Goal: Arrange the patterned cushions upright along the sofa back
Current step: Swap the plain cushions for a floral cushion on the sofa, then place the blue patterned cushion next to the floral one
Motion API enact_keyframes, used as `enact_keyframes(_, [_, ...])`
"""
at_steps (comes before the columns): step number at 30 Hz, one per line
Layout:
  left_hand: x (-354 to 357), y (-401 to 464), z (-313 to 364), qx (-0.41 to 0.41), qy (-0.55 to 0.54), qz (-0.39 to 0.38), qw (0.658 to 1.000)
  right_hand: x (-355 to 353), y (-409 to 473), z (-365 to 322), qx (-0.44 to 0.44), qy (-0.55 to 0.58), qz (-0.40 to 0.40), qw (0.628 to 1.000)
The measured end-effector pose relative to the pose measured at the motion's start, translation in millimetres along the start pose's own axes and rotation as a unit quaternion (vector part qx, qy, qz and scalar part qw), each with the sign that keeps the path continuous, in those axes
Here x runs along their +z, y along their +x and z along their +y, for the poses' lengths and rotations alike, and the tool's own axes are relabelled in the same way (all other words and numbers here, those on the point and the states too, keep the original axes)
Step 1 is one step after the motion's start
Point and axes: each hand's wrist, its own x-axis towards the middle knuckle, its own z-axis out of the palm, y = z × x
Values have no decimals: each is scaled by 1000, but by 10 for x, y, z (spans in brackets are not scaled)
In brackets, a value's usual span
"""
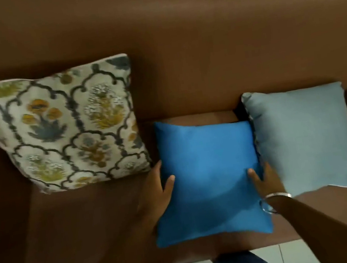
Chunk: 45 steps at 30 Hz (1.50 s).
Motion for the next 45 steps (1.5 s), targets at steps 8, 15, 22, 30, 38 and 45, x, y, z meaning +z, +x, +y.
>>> enact_keyframes(8, [262, -80, 278, -186, -204, 4, 961, 24, 251, 453, 50, 166, -167, 971])
enact_keyframes(15, [-743, -153, 866, -254, -261, -48, 930, -1340, 382, -234, 52, 404, -293, 865])
enact_keyframes(22, [-544, 730, 1312, -185, -193, 91, 959, -1164, 742, -1074, -12, 467, -249, 849])
enact_keyframes(30, [-154, 1139, 939, -180, -206, 177, 945, -784, 1258, -1552, 5, 454, -120, 883])
enact_keyframes(38, [-25, 895, 917, -97, -137, 240, 956, -487, 1117, -1099, -260, 179, 149, 937])
enact_keyframes(45, [142, 1112, 711, 413, 445, 242, 757, -231, 1178, -1187, -716, -335, 195, 581])
